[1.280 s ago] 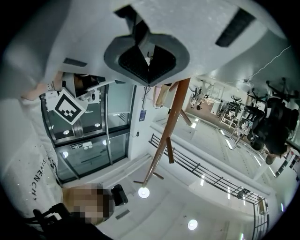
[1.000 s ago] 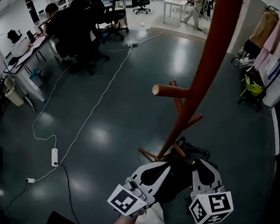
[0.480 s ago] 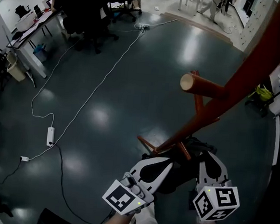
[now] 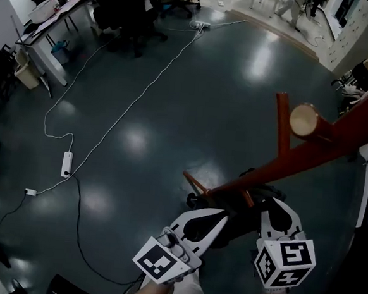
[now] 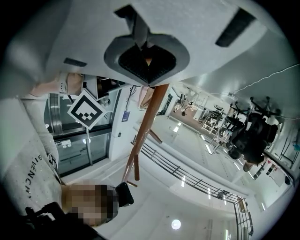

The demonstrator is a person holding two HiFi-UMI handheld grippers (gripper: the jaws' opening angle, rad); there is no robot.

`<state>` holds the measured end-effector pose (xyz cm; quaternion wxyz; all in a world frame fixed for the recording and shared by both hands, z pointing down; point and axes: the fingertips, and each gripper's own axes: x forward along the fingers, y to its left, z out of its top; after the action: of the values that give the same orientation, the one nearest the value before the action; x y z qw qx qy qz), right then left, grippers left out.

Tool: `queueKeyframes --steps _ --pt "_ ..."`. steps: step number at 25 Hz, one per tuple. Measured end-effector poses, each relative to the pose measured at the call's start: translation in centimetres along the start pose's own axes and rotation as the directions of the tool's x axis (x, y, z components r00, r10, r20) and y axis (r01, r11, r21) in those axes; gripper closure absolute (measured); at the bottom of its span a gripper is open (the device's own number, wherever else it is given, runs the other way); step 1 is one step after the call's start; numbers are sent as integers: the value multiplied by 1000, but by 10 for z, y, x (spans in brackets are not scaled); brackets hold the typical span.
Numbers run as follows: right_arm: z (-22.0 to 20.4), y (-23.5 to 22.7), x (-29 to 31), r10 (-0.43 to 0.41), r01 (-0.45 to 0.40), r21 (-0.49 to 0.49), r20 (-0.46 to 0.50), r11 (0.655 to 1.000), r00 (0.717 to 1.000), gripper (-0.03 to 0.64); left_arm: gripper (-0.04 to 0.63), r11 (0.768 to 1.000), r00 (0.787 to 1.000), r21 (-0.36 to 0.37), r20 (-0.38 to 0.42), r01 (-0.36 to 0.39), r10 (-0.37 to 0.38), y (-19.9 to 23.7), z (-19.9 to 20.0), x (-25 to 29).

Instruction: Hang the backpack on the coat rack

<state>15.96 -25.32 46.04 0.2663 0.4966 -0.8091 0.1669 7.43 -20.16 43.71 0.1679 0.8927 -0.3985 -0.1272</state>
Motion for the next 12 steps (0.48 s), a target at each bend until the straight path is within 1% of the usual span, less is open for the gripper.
queueKeyframes --steps 5,12 --pt "-8 7 12 29 -42 -134 -100 990 995 585 586 1000 1000 -5 3 -24 24 11 -2 1" --pt "-11 14 18 69 -116 -234 -202 965 977 583 586 999 999 -22 14 -42 42 19 -2 0"
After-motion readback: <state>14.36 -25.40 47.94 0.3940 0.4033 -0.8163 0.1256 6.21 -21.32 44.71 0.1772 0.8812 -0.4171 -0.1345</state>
